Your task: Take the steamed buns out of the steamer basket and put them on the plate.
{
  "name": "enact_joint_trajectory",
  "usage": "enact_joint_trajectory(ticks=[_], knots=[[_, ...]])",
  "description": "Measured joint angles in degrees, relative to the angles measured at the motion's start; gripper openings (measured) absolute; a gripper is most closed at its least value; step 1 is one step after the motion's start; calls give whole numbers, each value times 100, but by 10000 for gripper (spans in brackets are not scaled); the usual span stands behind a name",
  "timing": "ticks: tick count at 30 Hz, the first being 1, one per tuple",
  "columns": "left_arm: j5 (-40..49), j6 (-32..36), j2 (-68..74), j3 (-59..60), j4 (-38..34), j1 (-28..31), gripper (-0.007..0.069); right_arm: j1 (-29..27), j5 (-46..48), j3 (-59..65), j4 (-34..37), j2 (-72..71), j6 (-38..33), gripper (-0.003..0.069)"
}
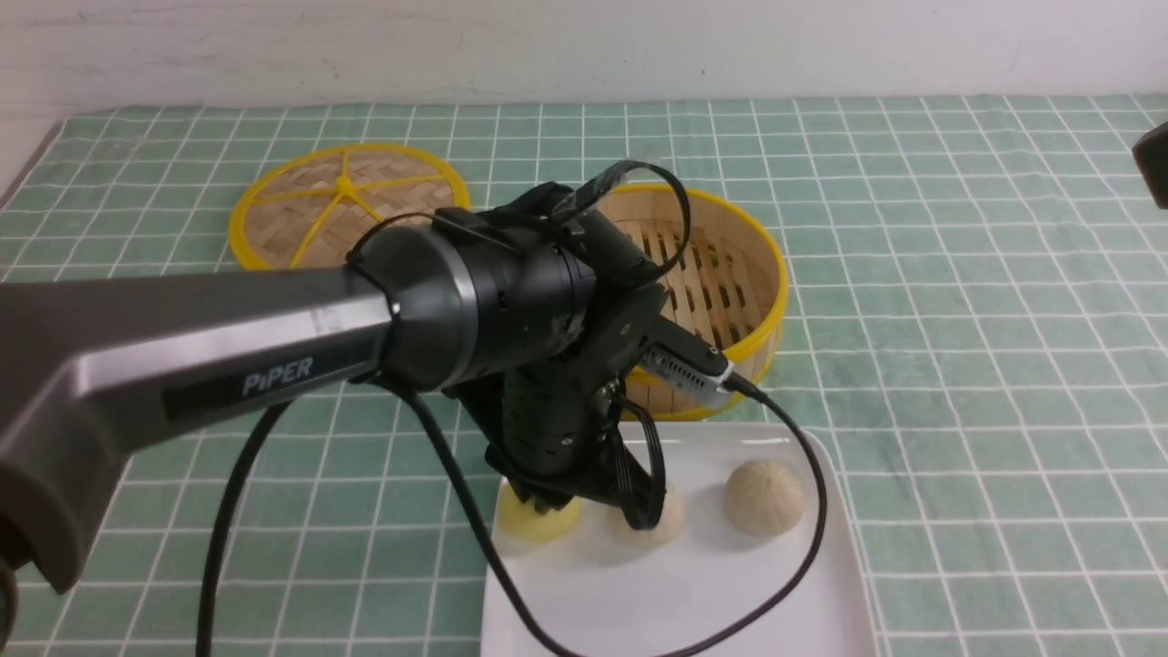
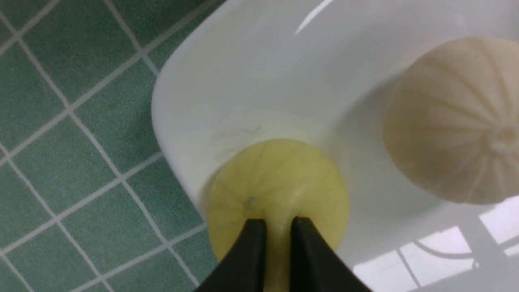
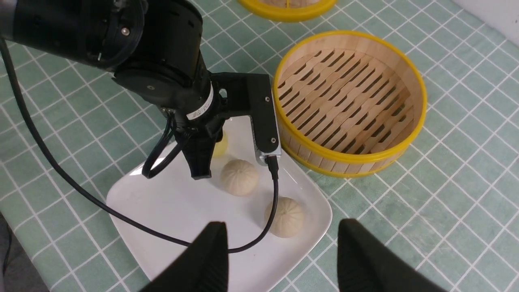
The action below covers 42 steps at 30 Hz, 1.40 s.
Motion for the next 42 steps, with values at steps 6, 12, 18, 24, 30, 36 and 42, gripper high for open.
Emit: enact_joint_trajectory(ticks=[6, 12, 18, 24, 30, 36, 42], knots=[[-1, -55, 0, 0, 5, 0, 350, 0, 0, 0, -5, 0, 0, 378], [98, -69, 0, -331, 32, 5, 539, 0, 0, 0, 0, 0, 0, 378], [423, -135, -290, -1464, 298, 5, 535, 0, 0, 0, -6, 0, 0, 378], [756, -533, -1062, -2520, 1180, 5, 493, 0, -225, 0, -82, 0, 0, 378], [1103, -761, -2100, -2849, 2428, 5, 469, 0, -468, 0, -406, 0, 0, 378], [1327, -495, -3166, -2856, 2897, 5, 438, 0, -954, 0, -944, -162, 0, 378], [1409, 14, -4149, -2856, 2852, 5, 407, 0, -1438, 0, -1883, -737, 104, 378]])
